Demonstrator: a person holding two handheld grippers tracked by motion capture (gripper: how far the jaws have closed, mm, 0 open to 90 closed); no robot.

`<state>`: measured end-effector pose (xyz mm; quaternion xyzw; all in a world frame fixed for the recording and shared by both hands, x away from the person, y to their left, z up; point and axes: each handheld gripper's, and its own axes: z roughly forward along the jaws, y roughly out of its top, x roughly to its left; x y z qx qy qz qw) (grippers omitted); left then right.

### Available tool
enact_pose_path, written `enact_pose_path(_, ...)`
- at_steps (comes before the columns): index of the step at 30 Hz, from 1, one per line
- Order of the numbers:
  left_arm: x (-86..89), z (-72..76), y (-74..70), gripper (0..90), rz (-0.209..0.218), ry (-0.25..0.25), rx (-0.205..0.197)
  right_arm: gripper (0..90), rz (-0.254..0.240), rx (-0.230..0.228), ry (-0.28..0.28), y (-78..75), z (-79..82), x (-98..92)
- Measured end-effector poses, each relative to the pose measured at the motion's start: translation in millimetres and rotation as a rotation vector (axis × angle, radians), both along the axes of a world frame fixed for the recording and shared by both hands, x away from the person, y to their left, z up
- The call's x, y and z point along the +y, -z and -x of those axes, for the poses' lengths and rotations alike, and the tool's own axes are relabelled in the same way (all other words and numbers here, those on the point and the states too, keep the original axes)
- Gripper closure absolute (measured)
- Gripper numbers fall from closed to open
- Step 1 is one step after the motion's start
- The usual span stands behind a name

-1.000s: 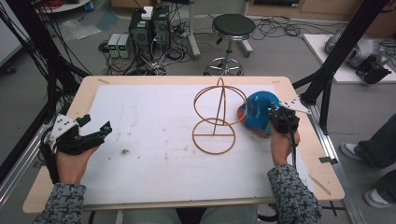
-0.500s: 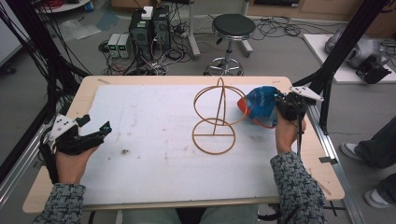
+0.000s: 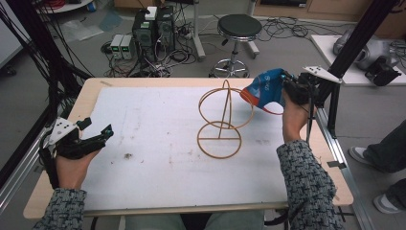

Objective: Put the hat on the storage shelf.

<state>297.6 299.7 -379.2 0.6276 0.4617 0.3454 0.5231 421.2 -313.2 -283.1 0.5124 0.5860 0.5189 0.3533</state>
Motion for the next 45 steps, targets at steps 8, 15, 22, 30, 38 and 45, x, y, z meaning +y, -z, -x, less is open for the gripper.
enact_pose_path(8, 1.6, 1.0, -1.0, 18.8, 0.003, -0.001, -0.003, 88.9, -0.014, -0.064, -0.033, -36.2, 2.8, 13.4)
enact_pose_path(15, 1.5, 1.7, -1.9, 18.8, 0.001, 0.0, -0.006, 88.9, -0.009, -0.11, -0.058, -61.3, 6.9, 21.8)
enact_pose_path(22, 1.2, 2.0, -2.2, 18.8, 0.0, 0.0, -0.006, 88.9, -0.012, -0.154, -0.11, -83.2, 18.5, 32.0)
enact_pose_path(30, 0.4, 2.5, -3.4, 18.7, 0.001, 0.003, -0.012, 88.8, -0.061, -0.165, -0.201, -100.1, 33.9, 45.0)
enact_pose_path(38, 1.4, 3.0, -4.2, 18.8, 0.002, 0.002, -0.013, 88.8, -0.084, -0.147, -0.313, -105.8, 53.8, 60.3)
enact_pose_path(45, 1.6, 3.8, -5.5, 18.8, 0.004, 0.001, -0.017, 88.7, -0.06, -0.104, -0.402, -99.2, 65.6, 78.0)
